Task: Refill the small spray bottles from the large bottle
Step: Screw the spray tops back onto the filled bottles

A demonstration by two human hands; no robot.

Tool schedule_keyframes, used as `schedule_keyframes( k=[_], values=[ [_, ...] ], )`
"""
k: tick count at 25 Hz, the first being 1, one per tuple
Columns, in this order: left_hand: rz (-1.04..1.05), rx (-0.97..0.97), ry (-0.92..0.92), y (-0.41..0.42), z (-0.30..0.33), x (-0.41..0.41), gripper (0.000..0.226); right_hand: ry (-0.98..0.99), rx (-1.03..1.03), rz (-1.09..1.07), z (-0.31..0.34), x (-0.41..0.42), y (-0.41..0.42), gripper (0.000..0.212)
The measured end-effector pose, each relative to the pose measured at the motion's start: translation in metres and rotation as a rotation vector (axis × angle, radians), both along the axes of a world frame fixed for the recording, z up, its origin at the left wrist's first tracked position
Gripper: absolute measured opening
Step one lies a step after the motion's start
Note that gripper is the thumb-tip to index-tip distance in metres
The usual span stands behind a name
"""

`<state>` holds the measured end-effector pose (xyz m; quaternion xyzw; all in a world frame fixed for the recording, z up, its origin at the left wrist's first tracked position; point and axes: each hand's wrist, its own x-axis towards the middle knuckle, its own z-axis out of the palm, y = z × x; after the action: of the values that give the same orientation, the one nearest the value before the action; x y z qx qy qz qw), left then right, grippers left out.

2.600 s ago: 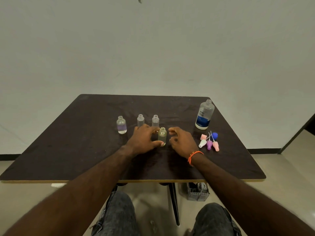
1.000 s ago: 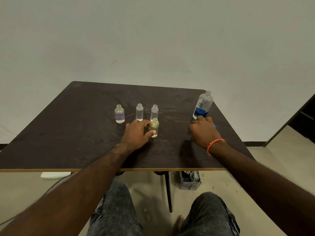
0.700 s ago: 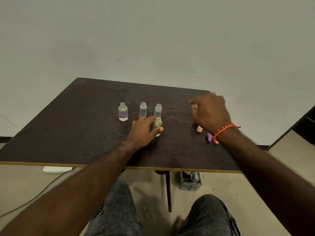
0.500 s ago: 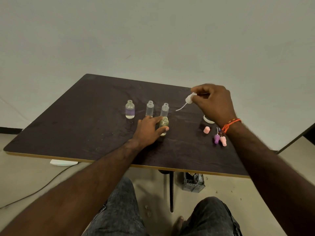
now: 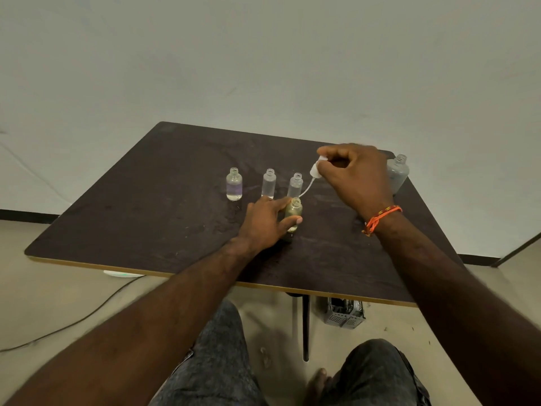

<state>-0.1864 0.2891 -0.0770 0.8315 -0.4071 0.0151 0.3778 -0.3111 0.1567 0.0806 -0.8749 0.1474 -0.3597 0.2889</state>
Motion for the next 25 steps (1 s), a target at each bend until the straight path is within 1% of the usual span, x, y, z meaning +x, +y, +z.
schedule_keyframes(
  k=[6, 9, 11, 14, 15, 16, 18, 20, 21, 23, 25],
  values=[
    [0.014, -0.006, 0.012, 0.0, 0.003, -0.003, 0.056, 0.193, -0.085, 0.049, -0.027, 0.022, 0.006, 0.023],
    [0.008, -0.006, 0.013, -0.002, 0.001, -0.002, 0.053, 0.312, -0.075, 0.055, -0.047, 0.027, 0.009, 0.021],
    [0.002, -0.008, 0.015, -0.002, -0.001, -0.001, 0.057, 0.336, -0.061, 0.03, -0.055, 0.029, 0.011, 0.018],
    [0.016, -0.013, -0.002, -0.002, -0.004, 0.002, 0.062, 0.338, -0.067, -0.016, -0.059, 0.031, 0.012, 0.007],
    [0.024, -0.016, -0.003, -0.003, -0.005, 0.001, 0.063, 0.342, -0.067, -0.042, -0.061, 0.031, 0.012, 0.008],
    [0.031, -0.021, -0.002, -0.003, -0.005, 0.001, 0.061, 0.344, -0.055, -0.065, -0.064, 0.032, 0.011, 0.014],
    [0.042, -0.03, 0.004, -0.003, -0.006, 0.0, 0.049, 0.366, 0.006, -0.069, -0.07, 0.031, 0.011, 0.029],
    [0.035, -0.03, 0.013, -0.003, -0.006, -0.001, 0.037, 0.374, 0.062, 0.029, -0.075, 0.029, 0.012, 0.045],
    [0.026, -0.033, 0.018, -0.003, -0.005, -0.001, 0.037, 0.367, 0.085, 0.09, -0.076, 0.028, 0.011, 0.049],
    [0.022, -0.04, 0.027, -0.001, -0.004, -0.003, 0.045, 0.342, 0.084, 0.141, -0.075, 0.027, 0.011, 0.044],
    [0.032, -0.032, 0.022, -0.001, -0.003, -0.003, 0.046, 0.302, 0.039, 0.065, -0.076, 0.029, 0.008, 0.038]
  ],
)
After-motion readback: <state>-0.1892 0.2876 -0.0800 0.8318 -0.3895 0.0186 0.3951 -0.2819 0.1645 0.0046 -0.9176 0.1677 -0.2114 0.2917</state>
